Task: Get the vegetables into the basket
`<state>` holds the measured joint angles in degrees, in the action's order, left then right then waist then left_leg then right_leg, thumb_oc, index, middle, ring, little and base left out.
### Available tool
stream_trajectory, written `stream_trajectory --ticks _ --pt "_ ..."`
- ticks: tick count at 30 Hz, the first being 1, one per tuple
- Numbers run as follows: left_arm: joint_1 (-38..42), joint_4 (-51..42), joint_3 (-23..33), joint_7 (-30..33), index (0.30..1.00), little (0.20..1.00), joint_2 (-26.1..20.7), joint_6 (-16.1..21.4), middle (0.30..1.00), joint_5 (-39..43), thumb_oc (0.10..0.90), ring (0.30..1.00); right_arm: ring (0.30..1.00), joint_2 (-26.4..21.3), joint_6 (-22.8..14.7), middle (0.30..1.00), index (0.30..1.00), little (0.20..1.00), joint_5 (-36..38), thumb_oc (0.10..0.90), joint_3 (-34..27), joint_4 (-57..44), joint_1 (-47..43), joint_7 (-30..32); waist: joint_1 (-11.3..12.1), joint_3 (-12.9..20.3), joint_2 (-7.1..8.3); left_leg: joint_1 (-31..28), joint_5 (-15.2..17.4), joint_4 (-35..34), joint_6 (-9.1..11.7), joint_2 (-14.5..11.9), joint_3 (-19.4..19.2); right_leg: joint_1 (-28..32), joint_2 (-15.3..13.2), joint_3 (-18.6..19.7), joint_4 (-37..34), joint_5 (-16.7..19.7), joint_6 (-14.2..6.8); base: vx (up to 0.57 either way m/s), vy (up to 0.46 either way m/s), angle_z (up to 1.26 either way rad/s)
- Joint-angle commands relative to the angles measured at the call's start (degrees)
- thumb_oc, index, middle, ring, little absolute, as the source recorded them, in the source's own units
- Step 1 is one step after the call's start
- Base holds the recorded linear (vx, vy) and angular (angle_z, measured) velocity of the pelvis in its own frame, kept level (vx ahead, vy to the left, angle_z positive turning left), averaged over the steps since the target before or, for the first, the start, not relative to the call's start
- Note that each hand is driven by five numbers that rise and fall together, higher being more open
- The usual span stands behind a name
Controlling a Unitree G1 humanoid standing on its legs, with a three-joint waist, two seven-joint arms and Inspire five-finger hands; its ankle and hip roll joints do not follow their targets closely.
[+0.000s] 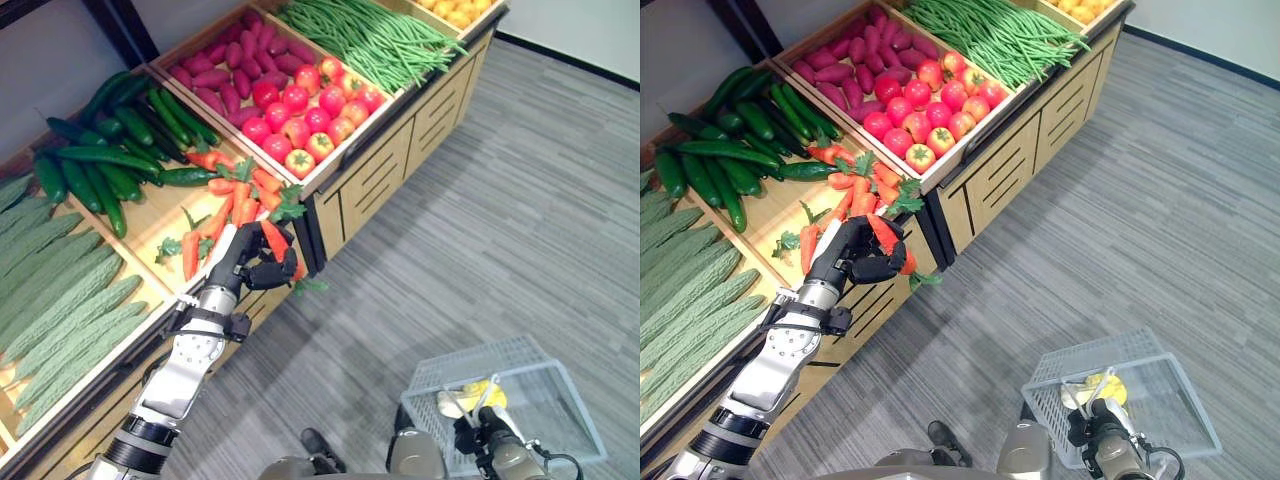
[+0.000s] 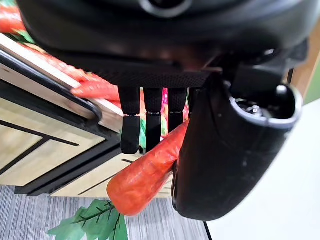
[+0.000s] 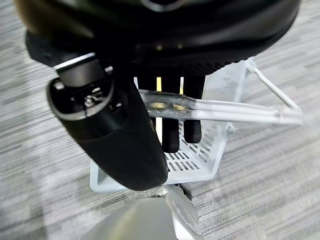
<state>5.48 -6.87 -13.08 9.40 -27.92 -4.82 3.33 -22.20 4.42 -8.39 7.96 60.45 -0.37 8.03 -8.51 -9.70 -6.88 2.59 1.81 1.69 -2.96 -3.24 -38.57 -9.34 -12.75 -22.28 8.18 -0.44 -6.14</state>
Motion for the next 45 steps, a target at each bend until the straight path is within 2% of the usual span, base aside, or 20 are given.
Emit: stream_trajectory --ticks 1,11,14,16,17,18,19,20,22,23,24,25,27,28,29,30,32,36,39,45 --pt "5.91 -5.6 2.97 1.99 0.3 0.3 -0.56 4.64 0.3 -0.14 0.4 0.3 0.3 0.47 0.08 0.3 0.3 0.3 1.0 0.4 1.4 1.15 1.85 0.32 -0.66 -1.24 1.75 -2.44 1.97 -3.41 4.34 -0.97 3.11 1.21 1.06 0.98 -3.21 0.4 -1.46 0.06 -0.218 -0.05" --pt "5.37 -5.47 3.41 1.85 0.3 0.3 -0.65 4.61 0.3 0.49 0.4 0.3 0.3 0.3 -0.66 0.3 0.3 0.3 2.21 0.4 2.12 2.35 2.07 0.99 -0.54 -0.78 3.02 -4.45 -3.37 -6.68 7.26 -4.34 4.86 -0.41 5.29 1.19 2.88 -5.88 2.53 0.06 -0.248 0.02" --pt "4.13 -5.82 4.22 1.59 0.3 0.3 -0.48 4.74 0.3 0.93 0.4 0.3 0.3 0.12 -1.08 0.3 0.3 0.3 2.81 0.4 2.26 2.37 1.55 1.28 -0.1 -0.46 4.35 -4.65 -5.35 -3.89 8.41 -6.0 6.51 0.34 7.42 2.64 3.32 -8.23 4.35 0.1 -0.385 -0.07" --pt "4.0 -5.82 4.61 1.47 0.3 0.3 -0.85 4.92 0.3 0.87 0.4 0.3 0.3 -0.03 -1.45 0.3 0.3 0.3 3.14 0.4 2.85 2.62 0.68 1.19 1.55 -1.52 6.02 -1.77 -6.51 3.73 8.96 -6.85 12.92 1.62 8.97 4.89 1.99 -8.36 5.59 0.08 -0.28 -0.22" --pt "3.86 -5.91 4.85 1.68 0.3 0.3 -0.97 5.04 0.3 1.06 0.4 0.3 0.3 -0.06 -1.53 0.3 0.3 0.3 2.9 0.4 3.4 2.6 0.11 1.12 2.23 -1.97 6.61 -0.48 -5.73 6.28 8.21 -6.35 16.93 2.07 9.59 6.12 1.22 -8.23 5.86 0.03 -0.131 -0.6" --pt "3.35 -5.83 5.49 2.2 0.3 0.3 -1.07 5.35 0.3 1.08 0.4 0.3 0.3 -0.23 -1.68 0.3 0.3 0.3 2.44 0.4 4.41 2.42 -0.67 0.9 3.56 -2.44 7.53 0.98 -4.37 7.78 6.36 -4.98 21.41 2.38 10.32 7.98 -0.61 -8.03 6.26 0.01 -0.06 -0.79" --pt "3.35 -5.83 5.49 2.2 0.3 0.3 -1.08 5.35 0.3 1.08 0.4 0.3 0.3 -0.22 -1.68 0.3 0.3 0.3 2.44 0.4 4.42 2.42 -0.67 0.9 3.57 -2.43 7.52 1.01 -4.34 7.82 6.36 -5.0 21.41 2.37 10.33 7.98 -0.62 -8.02 6.26 -0.02 -0.019 -1.24" --pt "3.22 -5.62 5.89 2.58 0.3 0.3 -1.34 5.32 0.3 0.39 0.4 0.3 0.3 -0.18 -1.62 0.3 0.3 0.3 2.19 0.4 5.42 2.67 -1.2 0.82 4.58 -3.1 8.67 2.84 -1.58 4.07 4.9 -2.97 28.19 2.56 10.79 10.34 -1.88 -7.36 5.97 0.0 0.018 -0.92" --pt "2.4 -6.05 5.91 3.16 0.3 0.3 -1.25 5.51 0.3 1.05 0.4 0.3 0.3 -0.64 -1.53 0.3 0.3 0.3 2.47 0.4 4.99 2.67 -0.9 1.12 4.38 -3.28 9.05 5.29 -3.5 -0.92 5.3 -2.81 32.64 1.8 10.55 11.15 -1.83 -6.99 6.02 -0.02 0.098 -0.58" --pt "2.23 -6.35 6.14 3.54 0.3 0.3 -1.24 5.67 0.3 1.38 0.4 0.3 0.3 -0.9 -1.49 0.3 0.3 0.3 2.74 0.4 4.63 2.65 -0.91 1.26 4.63 -3.6 8.85 6.54 -4.37 -2.29 5.33 -2.22 35.4 1.54 10.32 11.46 -1.47 -6.85 5.9 -0.01 0.253 -0.26" --pt "2.23 -6.77 6.6 3.91 0.3 0.3 -1.58 5.98 0.3 1.39 0.4 0.3 0.3 -1.32 -1.59 0.3 0.3 0.3 2.88 0.4 4.6 2.83 -1.43 1.41 4.94 -4.0 8.44 7.29 -5.42 -3.55 5.45 -0.87 40.76 1.11 10.23 12.65 -0.29 -6.86 5.76 0.03 0.298 -0.12" --pt "2.1 -6.88 6.9 4.33 0.3 0.3 -1.75 6.07 0.3 1.36 0.4 0.3 0.3 -1.35 -1.62 0.3 0.3 0.3 3.01 0.4 4.55 2.97 -1.72 1.62 4.84 -4.04 8.24 7.59 -5.74 -3.65 5.45 -0.57 42.42 0.7 10.18 13.65 0.58 -6.85 5.79 0.09 0.341 -0.38" --pt "2.07 -7.14 7.13 4.63 0.3 0.3 -2.09 6.12 0.3 1.28 0.4 0.3 0.3 -1.36 -1.64 0.3 0.3 0.3 3.08 0.4 4.46 2.87 -1.73 1.55 4.57 -4.27 8.27 7.59 -3.28 -0.68 4.98 -0.46 41.51 0.87 9.74 15.0 1.81 -7.69 5.6 0.12 0.33 -0.7" --pt "1.81 -7.37 6.95 4.44 0.3 0.3 -2.61 6.09 0.3 1.04 0.4 0.3 0.3 -1.39 -1.39 0.3 0.3 0.3 2.83 0.4 4.42 2.7 -2.09 1.18 4.32 -4.13 7.93 7.59 0.0 2.42 3.64 0.67 39.66 1.01 8.62 17.07 2.03 -7.21 4.58 0.09 0.321 -0.65" --pt "1.83 -7.31 6.95 4.45 0.3 0.3 -2.61 6.13 0.3 1.04 0.4 0.3 0.3 -1.39 -1.37 0.3 0.3 0.3 2.82 0.4 4.43 2.68 -2.1 1.17 4.59 -4.15 7.97 7.56 0.19 2.59 3.55 0.66 39.36 1.0 8.62 17.38 1.99 -7.16 4.5 0.14 0.639 -0.75" --pt "2.21 -7.3 6.61 4.38 0.3 0.3 -3.28 6.17 0.3 0.33 0.4 0.3 0.3 -1.16 -1.18 0.3 0.3 0.3 3.56 0.4 3.67 2.64 -2.6 1.42 4.48 -4.14 7.65 8.0 1.98 4.47 2.34 1.73 36.82 0.66 7.28 18.95 1.15 -5.53 3.11 0.05 0.334 -0.65" --pt "2.21 -7.28 6.89 4.88 0.3 0.3 -4.32 6.18 0.3 0.05 0.4 0.3 0.3 -0.84 -1.04 0.3 0.3 0.3 3.74 0.4 3.86 2.15 -3.75 1.62 5.14 -4.67 7.39 7.98 2.88 5.03 1.57 2.12 34.19 -0.57 6.8 20.98 0.69 -4.02 1.99 0.02 0.409 -0.71" --pt "2.85 -5.92 6.71 5.77 0.3 0.3 -5.21 5.7 0.3 -0.79 0.4 0.3 0.3 0.1 -0.92 0.3 0.3 0.3 3.63 0.4 4.65 1.74 -4.74 1.81 6.2 -4.81 7.24 7.19 1.15 0.89 0.83 2.83 31.24 -2.88 6.07 22.03 -0.6 -1.75 0.83 -0.05 0.251 -0.63" --pt "2.92 -3.2 5.18 4.89 0.3 0.3 -5.09 4.83 0.3 -0.74 0.4 0.3 0.3 0.93 -0.53 0.3 0.3 0.3 4.36 0.4 3.86 1.46 -5.06 2.41 5.6 -3.62 6.53 5.45 -1.24 -5.54 0.93 3.52 30.16 -3.6 5.4 21.61 -2.83 -0.5 0.09 -0.03 0.123 -0.14" --pt "1.07 0.23 2.35 1.82 0.3 0.3 -4.64 3.88 0.3 -0.5 0.4 0.3 0.3 0.69 0.29 0.3 0.3 0.3 4.88 0.4 3.21 0.81 -6.63 2.93 5.27 -1.74 5.96 3.21 -1.21 -6.38 1.04 3.16 29.52 -1.88 5.68 22.34 -5.34 -0.07 0.3 0.0 -0.019 -0.04"
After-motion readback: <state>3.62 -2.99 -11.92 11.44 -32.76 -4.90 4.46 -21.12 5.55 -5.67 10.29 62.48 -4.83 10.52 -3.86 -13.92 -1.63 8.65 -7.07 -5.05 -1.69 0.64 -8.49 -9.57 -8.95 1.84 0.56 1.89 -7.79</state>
